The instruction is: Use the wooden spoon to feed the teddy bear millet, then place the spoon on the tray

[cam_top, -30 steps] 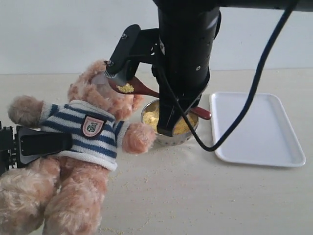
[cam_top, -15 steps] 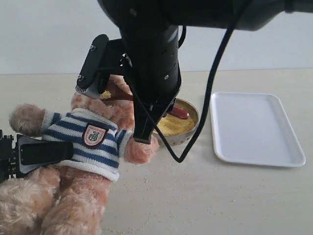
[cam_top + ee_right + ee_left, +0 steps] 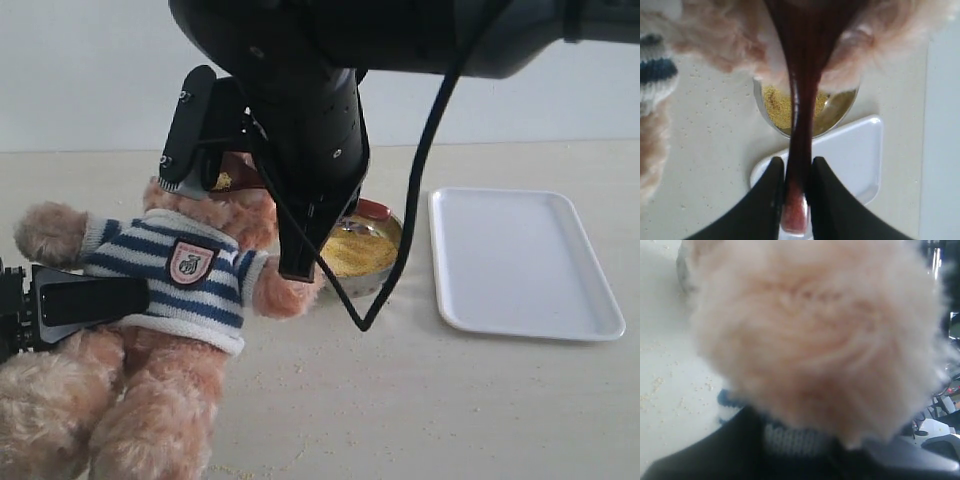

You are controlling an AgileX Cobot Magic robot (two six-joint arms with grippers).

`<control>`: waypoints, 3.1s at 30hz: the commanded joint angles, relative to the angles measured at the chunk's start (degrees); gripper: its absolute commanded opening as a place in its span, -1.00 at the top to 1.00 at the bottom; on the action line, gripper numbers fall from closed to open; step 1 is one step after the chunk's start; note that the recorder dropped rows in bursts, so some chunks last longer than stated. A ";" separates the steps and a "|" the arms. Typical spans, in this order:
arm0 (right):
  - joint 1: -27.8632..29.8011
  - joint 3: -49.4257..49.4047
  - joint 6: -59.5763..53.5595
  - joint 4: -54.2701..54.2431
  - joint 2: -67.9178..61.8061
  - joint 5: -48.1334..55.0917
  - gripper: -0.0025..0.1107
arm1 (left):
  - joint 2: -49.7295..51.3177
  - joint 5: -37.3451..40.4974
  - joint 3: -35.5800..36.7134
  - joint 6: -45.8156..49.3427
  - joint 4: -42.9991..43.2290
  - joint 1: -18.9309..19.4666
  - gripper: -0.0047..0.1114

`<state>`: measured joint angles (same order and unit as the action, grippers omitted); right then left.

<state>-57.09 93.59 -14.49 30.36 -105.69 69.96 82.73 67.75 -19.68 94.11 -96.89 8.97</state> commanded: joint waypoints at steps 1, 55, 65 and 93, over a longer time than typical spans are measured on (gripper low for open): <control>-0.05 0.25 0.38 4.21 0.10 0.00 0.96 | 0.03 2.21 0.01 0.65 -2.69 0.13 0.83; -10.59 -10.99 14.49 45.10 -3.84 0.00 0.96 | 0.03 2.21 0.01 0.13 -3.05 0.13 0.83; -3.81 -10.99 14.49 28.45 4.75 0.00 0.96 | 0.03 2.21 0.01 0.13 -3.05 0.13 0.83; 2.44 -8.19 10.06 -0.34 12.17 0.00 0.96 | 0.03 2.21 0.01 -0.31 -1.84 0.13 0.83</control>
<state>-57.72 84.42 -4.78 32.01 -95.85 69.48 82.84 67.75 -19.68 94.12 -98.61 9.22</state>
